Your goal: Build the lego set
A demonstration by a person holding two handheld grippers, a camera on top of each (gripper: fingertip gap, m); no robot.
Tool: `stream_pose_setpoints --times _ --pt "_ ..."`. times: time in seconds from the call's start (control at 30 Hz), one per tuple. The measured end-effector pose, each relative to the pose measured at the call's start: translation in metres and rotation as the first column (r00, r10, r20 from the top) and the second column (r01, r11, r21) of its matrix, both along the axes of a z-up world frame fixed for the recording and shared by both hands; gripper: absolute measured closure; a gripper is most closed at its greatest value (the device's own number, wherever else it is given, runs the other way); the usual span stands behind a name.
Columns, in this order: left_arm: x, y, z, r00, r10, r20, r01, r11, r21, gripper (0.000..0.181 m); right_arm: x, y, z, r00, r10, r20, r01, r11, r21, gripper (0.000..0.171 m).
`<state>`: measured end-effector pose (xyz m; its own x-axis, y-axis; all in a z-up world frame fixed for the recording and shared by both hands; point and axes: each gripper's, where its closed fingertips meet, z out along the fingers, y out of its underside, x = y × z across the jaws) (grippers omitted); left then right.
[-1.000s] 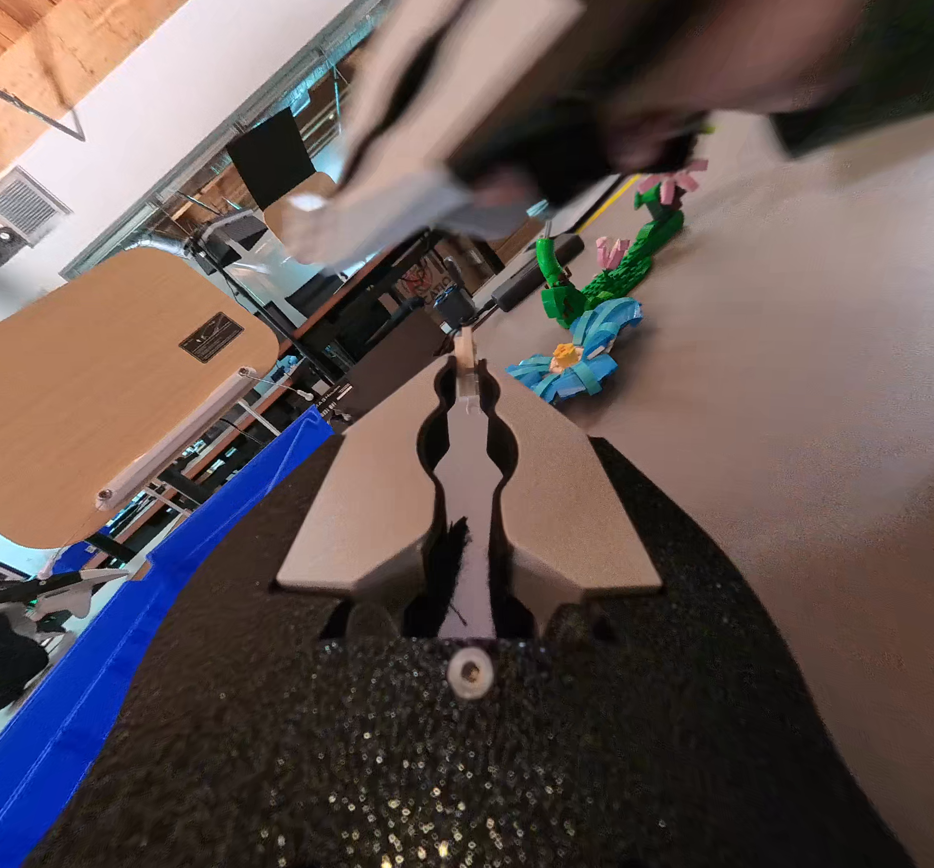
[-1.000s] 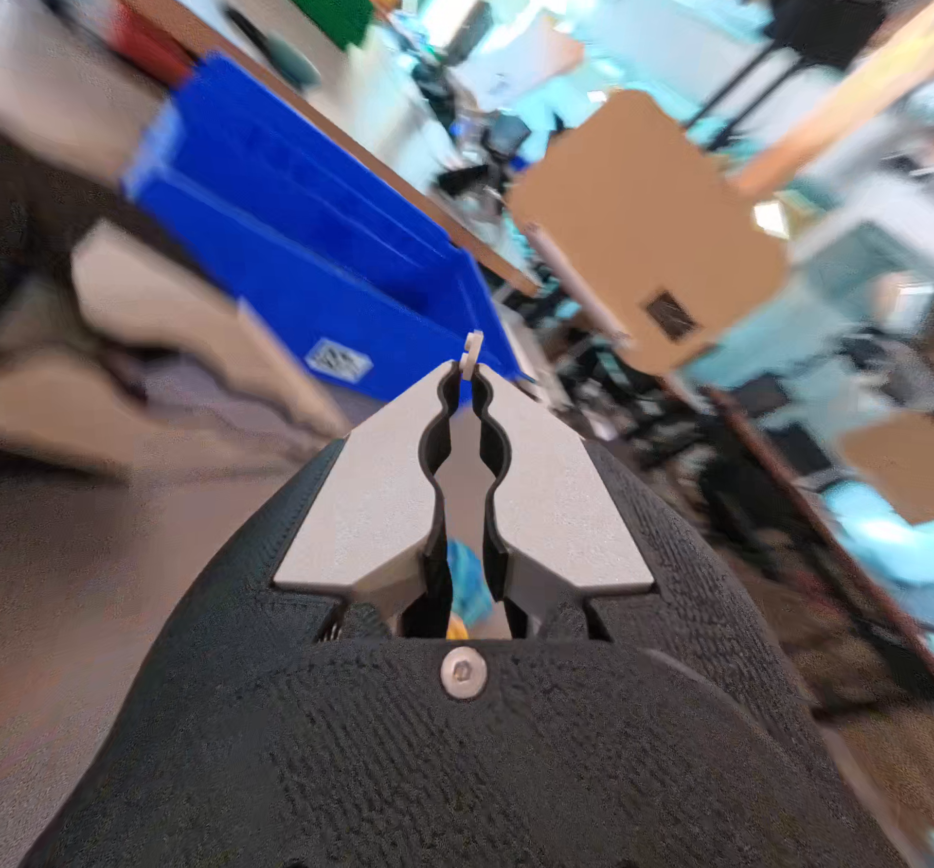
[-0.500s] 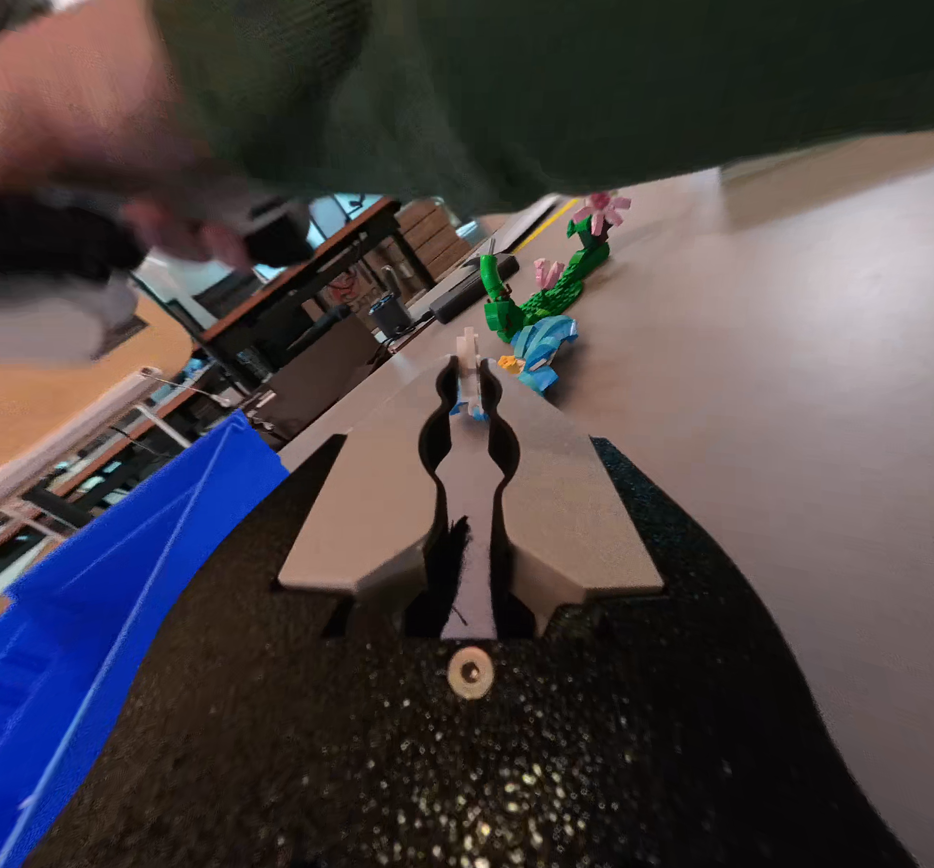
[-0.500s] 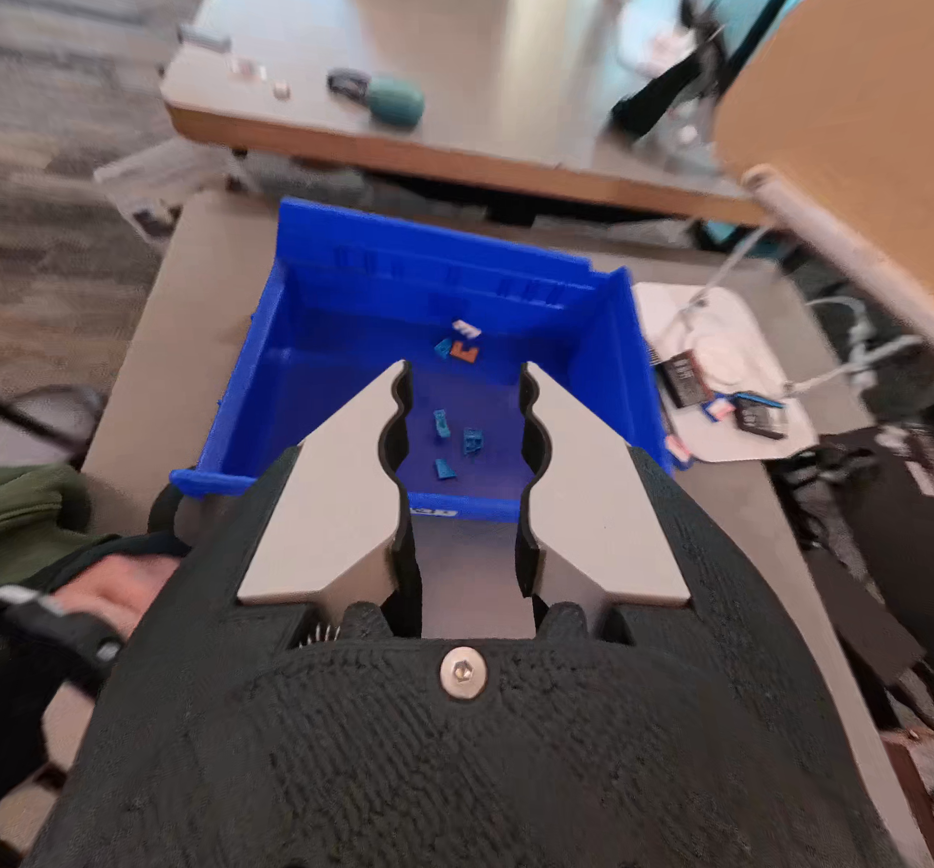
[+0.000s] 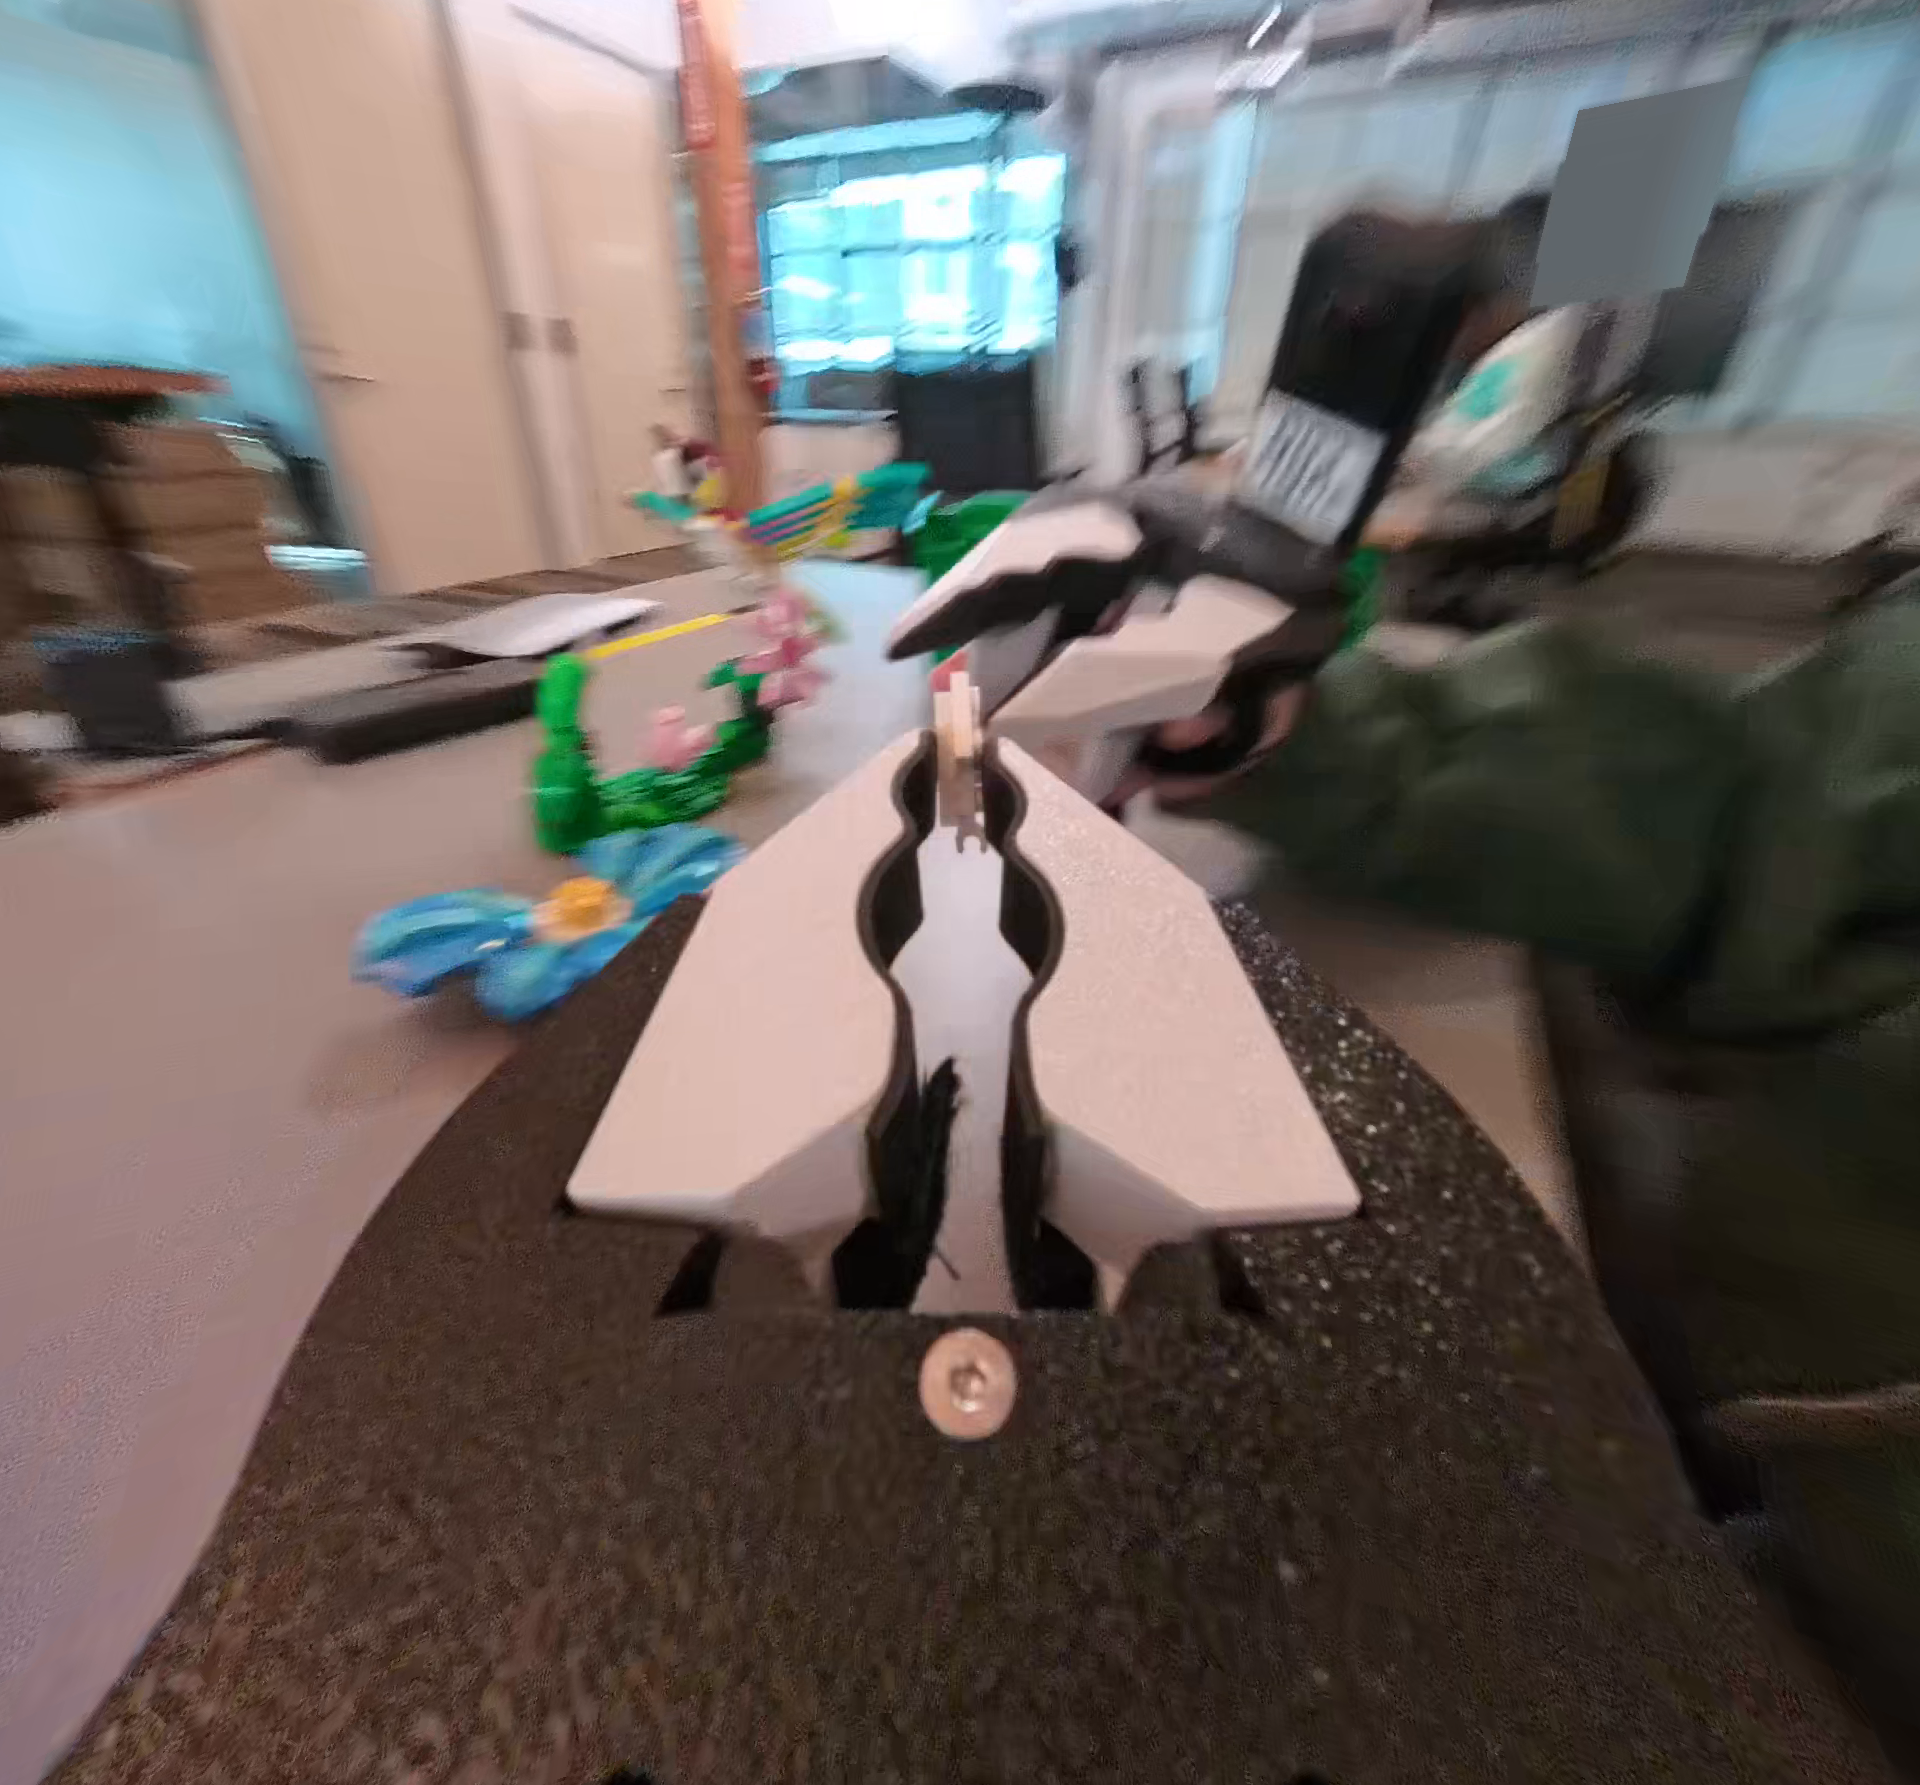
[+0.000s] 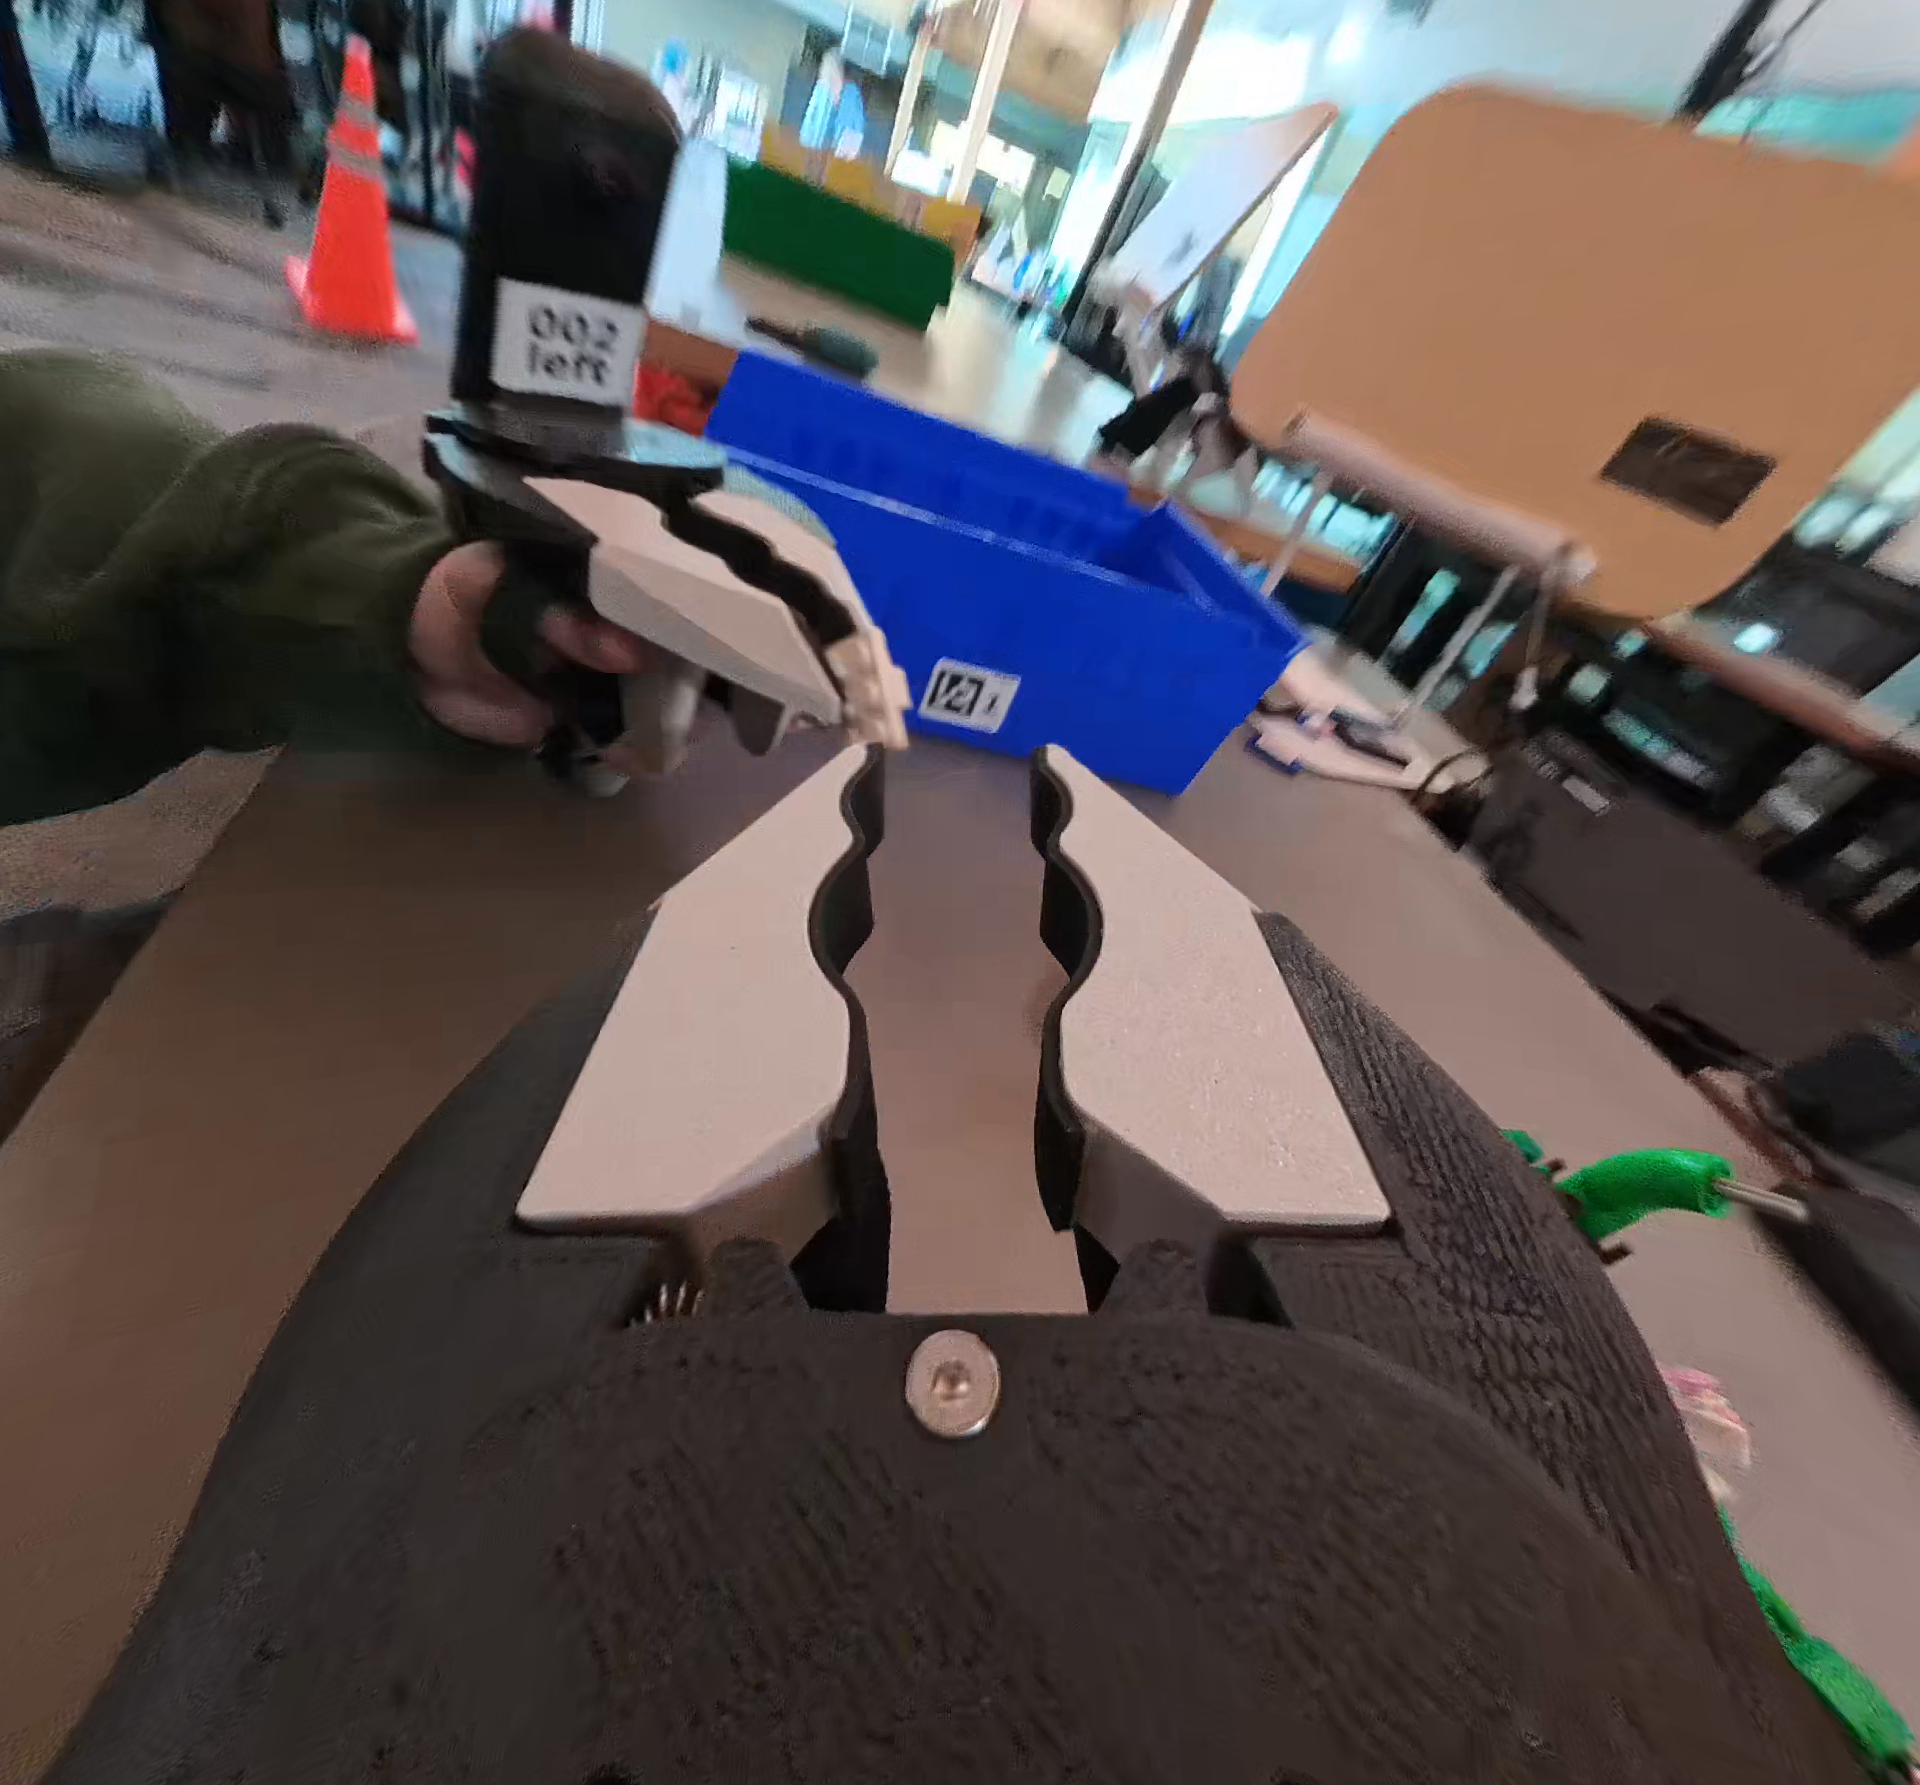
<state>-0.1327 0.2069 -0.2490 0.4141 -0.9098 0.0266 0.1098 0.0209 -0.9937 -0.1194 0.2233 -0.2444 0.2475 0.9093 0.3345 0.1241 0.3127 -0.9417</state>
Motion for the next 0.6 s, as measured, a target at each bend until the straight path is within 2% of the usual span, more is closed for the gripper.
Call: stream_pose_setpoints --times 0.03,0.1,0.2,0.3,0.37,0.43,0.5,0.6 --pt "0.0 -0.008 0.01 0.99 -0.095 0.1 0.101 0.994 -0.051 0.177 0.004 -0.002 0.001 0.999 0.0 -0.039 0.001 1.0 0.03 0.148" --pt "-0.005 -0.018 0.028 0.931 -0.219 0.293 0.264 0.957 -0.124 0.177 0.003 -0.012 -0.004 0.998 0.057 -0.039 -0.056 0.998 0.024 0.151" --pt "0.0 -0.027 0.024 0.906 -0.302 0.296 0.36 0.918 -0.166 0.177 0.001 -0.024 0.0 0.978 0.166 -0.13 -0.181 0.977 -0.115 0.151" --pt "0.003 -0.022 0.017 0.937 -0.262 0.231 0.304 0.938 -0.166 0.177 0.001 -0.034 0.009 0.943 0.249 -0.222 -0.295 0.932 -0.21 0.152" --pt "0.005 -0.021 0.011 0.954 -0.245 0.172 0.273 0.948 -0.164 0.177 -0.001 -0.038 0.006 0.934 0.277 -0.225 -0.332 0.906 -0.263 0.152" --pt "0.007 -0.023 0.007 0.962 -0.245 0.119 0.261 0.953 -0.154 0.177 -0.004 -0.039 0.001 0.937 0.281 -0.205 -0.333 0.897 -0.291 0.154" --pt "0.01 -0.024 0.003 0.967 -0.242 0.076 0.251 0.956 -0.151 0.177 -0.005 -0.04 -0.002 0.938 0.286 -0.196 -0.335 0.894 -0.298 0.167" --pt "0.01 -0.023 0.004 0.976 -0.212 0.047 0.217 0.968 -0.124 0.174 -0.003 -0.038 -0.001 0.933 0.29 -0.211 -0.348 0.878 -0.329 0.168"
